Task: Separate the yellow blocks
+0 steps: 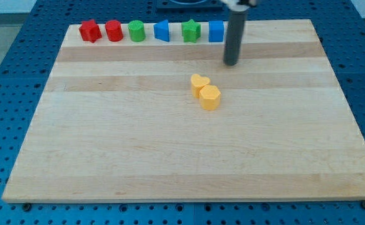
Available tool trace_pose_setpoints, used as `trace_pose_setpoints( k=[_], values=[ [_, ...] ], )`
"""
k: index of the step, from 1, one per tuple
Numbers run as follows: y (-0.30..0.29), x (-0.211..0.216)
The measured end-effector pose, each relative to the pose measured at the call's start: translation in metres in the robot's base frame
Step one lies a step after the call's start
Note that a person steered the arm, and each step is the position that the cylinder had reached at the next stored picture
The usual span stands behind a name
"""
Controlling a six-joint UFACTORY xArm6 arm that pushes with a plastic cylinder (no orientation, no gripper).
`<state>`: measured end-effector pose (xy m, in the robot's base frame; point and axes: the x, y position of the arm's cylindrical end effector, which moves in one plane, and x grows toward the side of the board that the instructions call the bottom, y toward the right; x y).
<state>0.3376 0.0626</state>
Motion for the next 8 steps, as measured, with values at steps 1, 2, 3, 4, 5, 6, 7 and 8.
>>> trace_pose_setpoints(
  k=[1,2,3,4,5,6,7,8],
  values=[
    [-0.053,0.009],
    [-0.100,0.023],
    [-0.118,0.063],
    [-0.110,0.084],
    [-0.072,0.085],
    [-0.028,0.081],
    [-0.016,0.058],
    [-0.016,0.033]
  ],
)
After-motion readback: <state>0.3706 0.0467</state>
